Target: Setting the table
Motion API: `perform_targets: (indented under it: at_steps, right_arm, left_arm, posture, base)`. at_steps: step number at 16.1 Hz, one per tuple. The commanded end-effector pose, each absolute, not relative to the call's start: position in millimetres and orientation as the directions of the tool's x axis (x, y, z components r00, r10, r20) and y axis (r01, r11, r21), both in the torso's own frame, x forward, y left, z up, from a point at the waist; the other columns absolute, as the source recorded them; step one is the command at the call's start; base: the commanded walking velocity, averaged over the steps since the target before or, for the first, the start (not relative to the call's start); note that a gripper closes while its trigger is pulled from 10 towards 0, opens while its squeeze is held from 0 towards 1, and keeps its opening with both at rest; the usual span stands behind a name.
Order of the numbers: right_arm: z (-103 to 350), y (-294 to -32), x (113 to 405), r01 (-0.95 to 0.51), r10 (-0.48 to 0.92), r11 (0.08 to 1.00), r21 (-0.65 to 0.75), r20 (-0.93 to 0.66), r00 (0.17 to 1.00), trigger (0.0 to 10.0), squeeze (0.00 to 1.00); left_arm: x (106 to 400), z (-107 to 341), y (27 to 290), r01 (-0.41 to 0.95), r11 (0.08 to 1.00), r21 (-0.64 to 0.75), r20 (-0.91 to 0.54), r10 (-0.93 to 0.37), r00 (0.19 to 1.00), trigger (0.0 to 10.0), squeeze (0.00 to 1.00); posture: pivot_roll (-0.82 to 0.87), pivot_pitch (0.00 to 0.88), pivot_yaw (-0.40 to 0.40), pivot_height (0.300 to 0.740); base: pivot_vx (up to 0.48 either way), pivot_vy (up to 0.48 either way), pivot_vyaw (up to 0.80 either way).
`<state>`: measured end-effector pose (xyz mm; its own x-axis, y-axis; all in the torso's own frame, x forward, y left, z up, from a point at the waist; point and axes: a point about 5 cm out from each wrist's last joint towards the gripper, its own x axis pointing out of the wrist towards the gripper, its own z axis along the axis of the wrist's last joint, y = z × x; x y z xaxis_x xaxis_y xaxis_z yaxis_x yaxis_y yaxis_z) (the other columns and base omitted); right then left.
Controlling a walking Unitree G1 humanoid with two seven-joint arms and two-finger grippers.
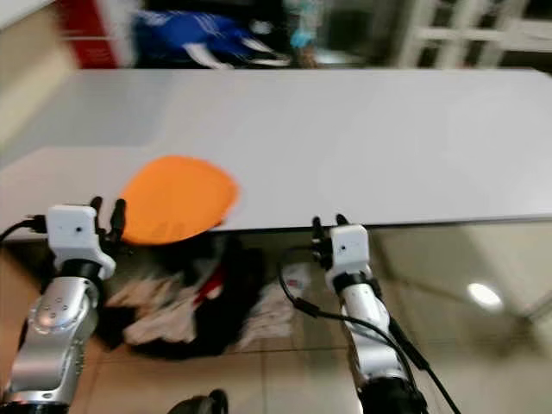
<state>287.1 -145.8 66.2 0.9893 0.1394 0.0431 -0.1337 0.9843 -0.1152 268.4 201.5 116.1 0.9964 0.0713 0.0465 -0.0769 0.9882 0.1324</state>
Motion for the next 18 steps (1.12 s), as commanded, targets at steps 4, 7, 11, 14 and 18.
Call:
perform_targets:
  at_steps: [4,7,11,14,18]
  right_arm:
    - [71.2,-143.8,292.7,-0.151,0.159,0.982,-0.113,0.061,0.985,10.0,0.0]
    - [67.1,-143.3,291.0,-0.162,0.168,0.981,-0.11,0.046,0.985,10.0,0.0]
    - [66.3,-142.7,289.0,-0.169,0.175,0.979,-0.113,0.044,0.984,10.0,0.0]
    - [65.5,-143.7,288.2,-0.168,0.174,0.979,-0.116,0.044,0.984,10.0,0.0]
    - [70.0,-145.5,288.1,-0.162,0.171,0.98,-0.118,0.068,0.983,10.0,0.0]
  left_arm:
    - [273.5,115.8,196.2,-0.075,0.992,0.097,0.012,0.074,0.997,10.0,0.0]
    - [276.4,115.7,194.9,-0.088,0.991,0.104,-0.003,0.089,0.996,10.0,0.0]
    - [280.8,119.6,187.2,-0.081,0.987,0.137,-0.003,0.082,0.997,10.0,0.0]
    - [285.1,121.5,181.1,-0.069,0.993,0.098,0.003,0.069,0.998,10.0,0.0]
    - [291.5,123.7,179.6,-0.055,0.996,0.074,-0.008,0.056,0.998,10.0,0.0]
  posture:
    - [-0.07,0.0,0.05,0.74]
    - [-0.07,0.0,0.054,0.74]
    - [-0.08,0.0,0.059,0.74]
    - [-0.08,0.0,0.062,0.74]
    - [-0.09,0.0,0.067,0.74]
  base:
    - [0.0,0.238,0.0]
    - [0.0,0.157,0.0]
    - [0.0,0.0,0.0]
    - [0.0,0.0,0.0]
    - [0.411,0.07,0.0]
